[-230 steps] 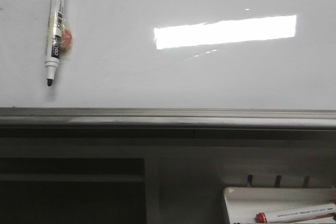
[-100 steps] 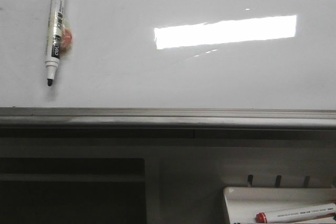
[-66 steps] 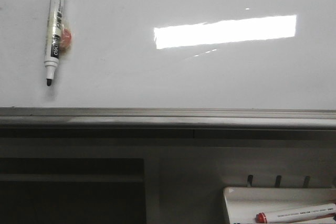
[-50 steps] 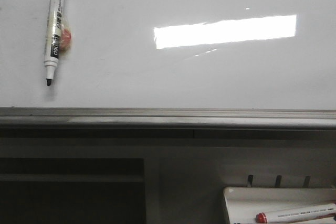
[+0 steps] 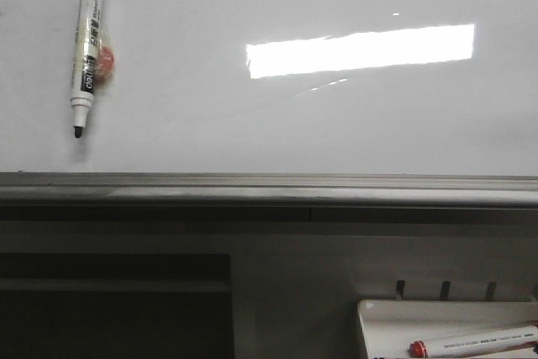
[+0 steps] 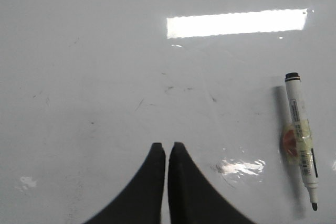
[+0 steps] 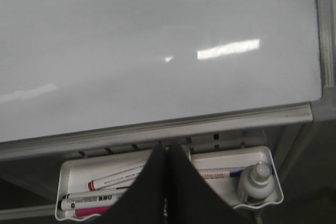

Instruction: Write number 2 on whiteboard

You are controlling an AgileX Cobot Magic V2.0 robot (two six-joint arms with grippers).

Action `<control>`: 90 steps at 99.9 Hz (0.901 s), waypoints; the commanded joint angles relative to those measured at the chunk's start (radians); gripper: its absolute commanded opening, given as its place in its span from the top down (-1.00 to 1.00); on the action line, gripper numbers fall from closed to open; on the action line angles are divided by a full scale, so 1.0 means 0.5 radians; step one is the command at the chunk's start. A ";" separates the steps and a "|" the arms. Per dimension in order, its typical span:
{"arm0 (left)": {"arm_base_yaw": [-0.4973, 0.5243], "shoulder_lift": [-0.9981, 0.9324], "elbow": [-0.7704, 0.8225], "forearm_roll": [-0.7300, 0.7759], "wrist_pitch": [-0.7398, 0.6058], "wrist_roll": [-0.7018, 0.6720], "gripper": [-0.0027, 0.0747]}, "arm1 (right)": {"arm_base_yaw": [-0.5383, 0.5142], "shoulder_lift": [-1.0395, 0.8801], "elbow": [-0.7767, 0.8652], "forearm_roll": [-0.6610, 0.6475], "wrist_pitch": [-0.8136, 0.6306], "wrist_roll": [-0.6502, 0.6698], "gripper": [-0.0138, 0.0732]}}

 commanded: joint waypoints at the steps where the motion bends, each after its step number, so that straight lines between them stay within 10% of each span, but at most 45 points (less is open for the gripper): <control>1: 0.001 0.117 -0.105 -0.087 -0.093 0.003 0.88 | -0.013 0.069 -0.073 0.052 -0.072 0.002 0.85; 27: 0.001 0.363 -0.092 -0.429 -0.230 0.097 -0.40 | -0.013 0.074 -0.036 0.101 -0.077 0.002 0.85; 53: -0.078 0.543 -0.087 -0.494 -0.477 0.109 -0.26 | -0.013 0.074 -0.035 0.198 -0.042 0.002 0.85; 90: -0.930 0.636 -0.087 -0.315 -0.725 0.159 -0.22 | 0.162 0.074 -0.035 0.181 -0.105 -0.066 0.85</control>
